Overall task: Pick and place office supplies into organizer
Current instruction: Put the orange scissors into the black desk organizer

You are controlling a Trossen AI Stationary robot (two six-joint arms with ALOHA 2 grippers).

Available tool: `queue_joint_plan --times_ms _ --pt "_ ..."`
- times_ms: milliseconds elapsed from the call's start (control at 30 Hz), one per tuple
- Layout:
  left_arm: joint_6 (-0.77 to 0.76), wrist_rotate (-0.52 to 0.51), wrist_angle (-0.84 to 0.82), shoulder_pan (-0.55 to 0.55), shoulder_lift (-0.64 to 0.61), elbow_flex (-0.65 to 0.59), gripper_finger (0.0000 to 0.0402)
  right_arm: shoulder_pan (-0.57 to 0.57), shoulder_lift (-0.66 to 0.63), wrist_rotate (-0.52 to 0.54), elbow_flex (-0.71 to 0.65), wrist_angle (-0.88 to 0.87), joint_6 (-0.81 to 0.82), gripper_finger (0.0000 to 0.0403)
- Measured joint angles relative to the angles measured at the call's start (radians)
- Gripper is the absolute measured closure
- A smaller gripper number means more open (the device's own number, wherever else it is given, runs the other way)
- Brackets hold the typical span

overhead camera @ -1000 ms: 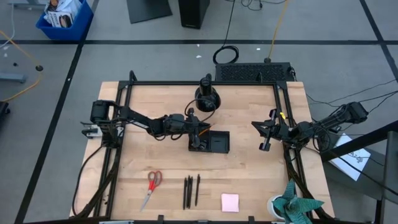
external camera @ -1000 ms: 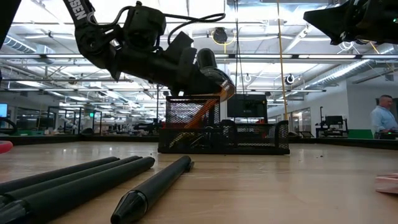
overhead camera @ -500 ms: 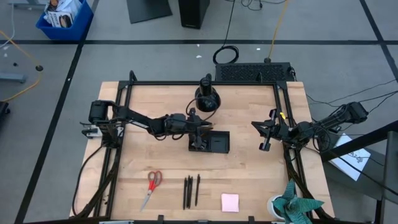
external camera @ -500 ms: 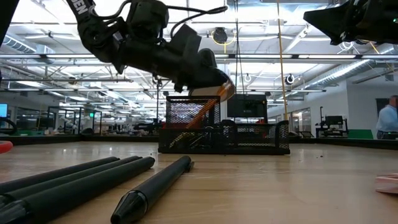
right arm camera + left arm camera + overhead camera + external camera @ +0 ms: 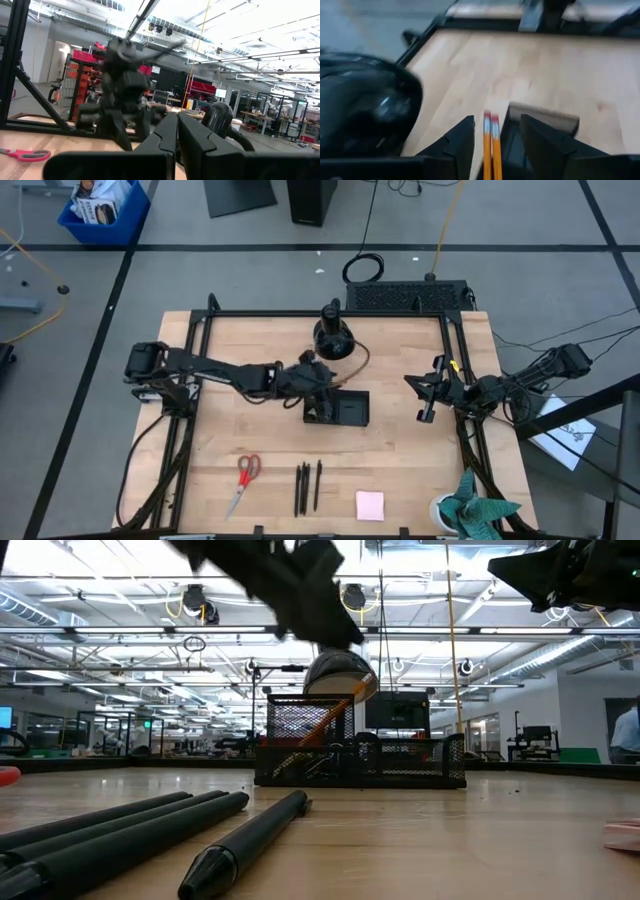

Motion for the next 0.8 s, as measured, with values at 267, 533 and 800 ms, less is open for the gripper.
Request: queue_joint_plan --times_ms 267,533,800 --pt "-0.473 -0.240 -0.648 -0.273 0.100 0.387 0.0252 0.000 0.000 0.001 0.000 -0.009 -0.017 0.0394" --pt "-0.812 -0.249 -0.737 -0.518 0.330 0.604 0.0252 0.000 -0.001 0.000 0.000 -0.008 0.009 0.0394" --pt "-1.078 -0.229 -0.881 -0.613 0.416 0.643 0.0252 0.000 -0.001 -0.004 0.000 -0.018 0.075 0.0394"
